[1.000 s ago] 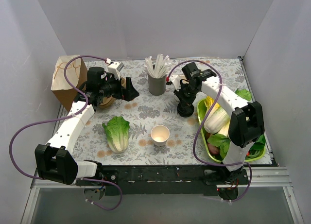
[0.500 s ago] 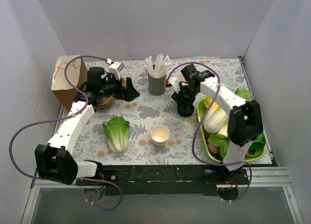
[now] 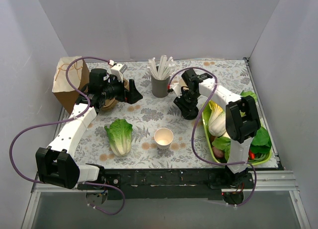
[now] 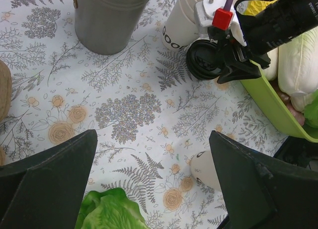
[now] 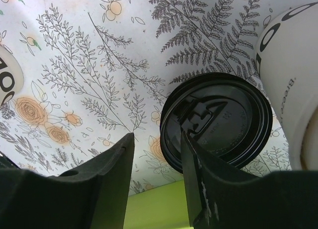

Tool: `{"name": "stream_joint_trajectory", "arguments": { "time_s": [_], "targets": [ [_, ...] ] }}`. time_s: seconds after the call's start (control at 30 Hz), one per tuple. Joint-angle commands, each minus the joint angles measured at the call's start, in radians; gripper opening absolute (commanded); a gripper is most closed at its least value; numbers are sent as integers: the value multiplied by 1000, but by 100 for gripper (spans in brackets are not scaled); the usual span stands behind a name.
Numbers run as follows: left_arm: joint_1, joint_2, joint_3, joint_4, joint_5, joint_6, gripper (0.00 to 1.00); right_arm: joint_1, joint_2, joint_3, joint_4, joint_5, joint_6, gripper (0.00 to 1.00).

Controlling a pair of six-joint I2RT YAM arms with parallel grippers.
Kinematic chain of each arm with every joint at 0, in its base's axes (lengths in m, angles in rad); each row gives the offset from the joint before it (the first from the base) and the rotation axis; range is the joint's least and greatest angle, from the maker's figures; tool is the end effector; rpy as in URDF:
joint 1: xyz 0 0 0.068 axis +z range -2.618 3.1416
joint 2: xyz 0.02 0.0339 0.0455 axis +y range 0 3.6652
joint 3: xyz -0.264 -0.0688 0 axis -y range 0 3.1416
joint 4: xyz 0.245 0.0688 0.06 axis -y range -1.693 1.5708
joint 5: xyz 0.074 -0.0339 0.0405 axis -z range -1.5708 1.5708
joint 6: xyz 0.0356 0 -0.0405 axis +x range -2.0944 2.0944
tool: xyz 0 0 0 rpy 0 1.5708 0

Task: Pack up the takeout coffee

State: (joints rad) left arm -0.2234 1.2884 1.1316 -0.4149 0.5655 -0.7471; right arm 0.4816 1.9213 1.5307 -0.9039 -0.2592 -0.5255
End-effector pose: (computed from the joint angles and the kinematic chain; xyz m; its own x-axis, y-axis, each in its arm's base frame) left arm 0.2740 -0.0818 0.3317 -0.8128 -0.4037 -0.4200 0.1011 0.6123 -0.7842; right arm 0.3411 0.1886 0.2193 -0.4819 -0.7990 -0.3597 -0.8686 0.4895 0.0765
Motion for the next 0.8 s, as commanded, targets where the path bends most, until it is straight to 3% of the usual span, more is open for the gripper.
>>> {"name": "stream_joint_trajectory", "arguments": {
  "time_s": [0.0, 0.77],
  "targets": [
    [6, -21, -7, -9, 1, 14, 98, -1, 8, 48, 16, 5, 5, 50],
    [6, -15, -13, -1, -3, 12, 98, -1, 50, 59, 13, 6, -1, 33]
  ]
}}
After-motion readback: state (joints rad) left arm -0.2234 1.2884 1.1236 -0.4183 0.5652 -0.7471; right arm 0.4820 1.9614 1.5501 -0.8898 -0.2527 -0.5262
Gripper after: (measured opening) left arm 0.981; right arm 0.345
